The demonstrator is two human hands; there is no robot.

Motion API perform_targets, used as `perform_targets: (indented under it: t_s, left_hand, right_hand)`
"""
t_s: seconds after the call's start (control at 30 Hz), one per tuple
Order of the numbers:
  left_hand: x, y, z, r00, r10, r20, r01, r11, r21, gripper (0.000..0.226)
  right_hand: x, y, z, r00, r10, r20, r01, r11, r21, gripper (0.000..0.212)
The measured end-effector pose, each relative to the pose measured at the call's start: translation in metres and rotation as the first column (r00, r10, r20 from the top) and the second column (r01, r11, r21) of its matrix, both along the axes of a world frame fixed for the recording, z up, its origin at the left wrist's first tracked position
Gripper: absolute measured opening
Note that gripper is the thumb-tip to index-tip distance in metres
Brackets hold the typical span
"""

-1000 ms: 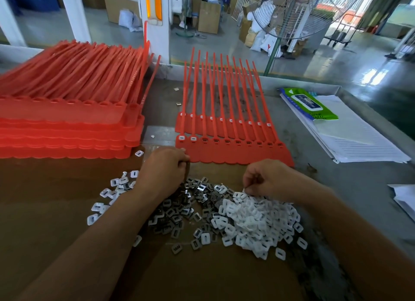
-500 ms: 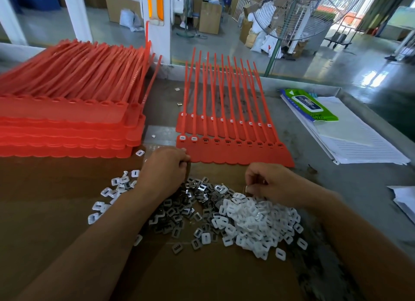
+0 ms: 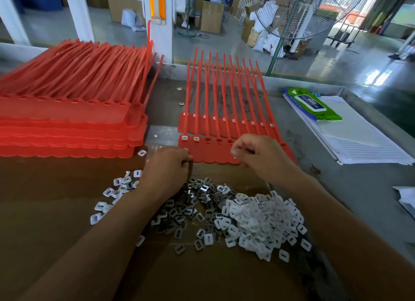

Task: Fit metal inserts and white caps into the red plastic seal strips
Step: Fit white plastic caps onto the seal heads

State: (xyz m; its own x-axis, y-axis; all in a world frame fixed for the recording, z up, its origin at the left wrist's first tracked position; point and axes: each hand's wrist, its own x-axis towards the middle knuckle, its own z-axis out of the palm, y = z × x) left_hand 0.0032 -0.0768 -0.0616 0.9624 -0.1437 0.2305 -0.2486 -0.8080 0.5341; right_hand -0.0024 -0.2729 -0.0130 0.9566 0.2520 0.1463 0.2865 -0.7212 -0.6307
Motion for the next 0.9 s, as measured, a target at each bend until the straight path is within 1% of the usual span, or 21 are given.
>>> perform_targets:
  t_s: [0.1,0.27,0.37,0.43,0.5,0.6,0.73,0.9]
  left_hand:
    - [-0.001,0.000,0.000,1.000,0.002,0.004,-0.002,1.000,-0.005,0.028]
    - [-0.002,0.000,0.002,1.000,-0.003,0.007,0.004,1.000,-0.023,0.028]
    - [-0.002,0.000,0.002,1.000,-0.001,0.005,0.001,0.999,-0.034,0.027]
    - [-0.002,0.000,0.002,1.000,0.002,0.002,-0.002,0.999,-0.034,0.027]
    - [-0.002,0.000,0.002,1.000,0.006,0.004,-0.006,0.999,-0.034,0.027]
    - [-0.003,0.000,0.002,1.000,0.007,0.017,-0.007,0.999,-0.031,0.025]
    - [-0.004,0.000,0.003,1.000,-0.005,0.029,0.006,0.999,-0.033,0.024]
    - [-0.004,0.000,0.004,1.000,-0.006,0.028,0.007,0.999,-0.038,0.024]
  right_hand:
    - [0.009,0.007,0.000,0.999,-0.040,-0.024,0.041,0.998,0.051,0.016]
    - [0.030,0.018,-0.003,0.995,-0.088,-0.050,0.090,0.996,0.020,0.013]
    - [0.042,0.026,-0.005,0.988,-0.131,-0.082,0.137,0.988,0.068,0.011]
    - [0.048,0.031,-0.006,0.983,-0.155,-0.094,0.165,0.979,0.116,0.018]
    - [0.056,0.034,-0.008,0.984,-0.165,-0.069,0.170,0.981,0.087,0.020]
    - [0.066,0.040,-0.013,0.983,-0.181,-0.033,0.182,0.983,0.017,0.009]
    - [0.075,0.045,-0.023,0.969,-0.230,-0.088,0.233,0.972,0.019,0.012]
    - [0.079,0.046,-0.030,0.965,-0.235,-0.116,0.234,0.972,-0.021,0.015]
